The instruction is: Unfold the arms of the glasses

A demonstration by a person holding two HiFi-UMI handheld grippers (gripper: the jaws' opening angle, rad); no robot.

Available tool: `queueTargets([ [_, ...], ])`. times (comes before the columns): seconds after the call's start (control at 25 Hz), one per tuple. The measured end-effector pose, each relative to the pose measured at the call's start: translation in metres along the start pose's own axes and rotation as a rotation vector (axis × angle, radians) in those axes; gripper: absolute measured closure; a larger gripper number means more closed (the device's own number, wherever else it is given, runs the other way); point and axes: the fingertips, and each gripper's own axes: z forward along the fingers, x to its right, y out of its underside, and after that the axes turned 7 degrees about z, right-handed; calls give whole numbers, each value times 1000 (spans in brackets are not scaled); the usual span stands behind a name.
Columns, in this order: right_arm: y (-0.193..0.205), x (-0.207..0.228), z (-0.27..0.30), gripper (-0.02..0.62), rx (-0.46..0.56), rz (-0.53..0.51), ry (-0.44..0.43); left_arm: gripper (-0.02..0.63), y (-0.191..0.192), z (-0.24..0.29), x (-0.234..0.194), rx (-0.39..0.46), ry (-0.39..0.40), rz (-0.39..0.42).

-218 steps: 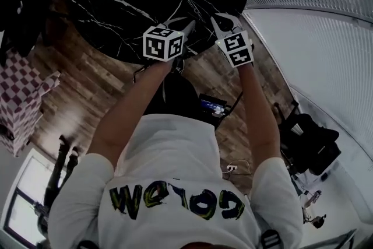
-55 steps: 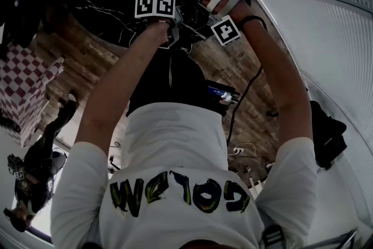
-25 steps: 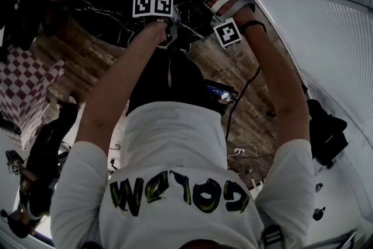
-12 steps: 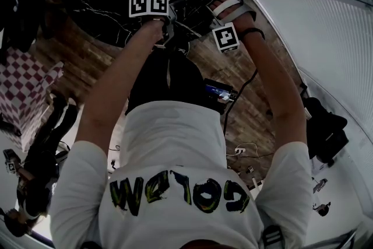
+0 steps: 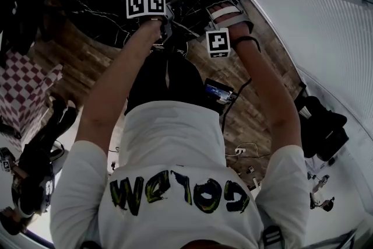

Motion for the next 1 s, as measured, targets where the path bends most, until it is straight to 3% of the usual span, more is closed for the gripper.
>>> queueTargets([
  [0.56, 1, -15, -11, 583, -126, 247, -43, 600, -10, -5, -7, 53, -30, -9],
  [1.0, -7, -25, -14, 583, -144, 317, -74, 601, -7, -4, -7, 53, -42, 4],
])
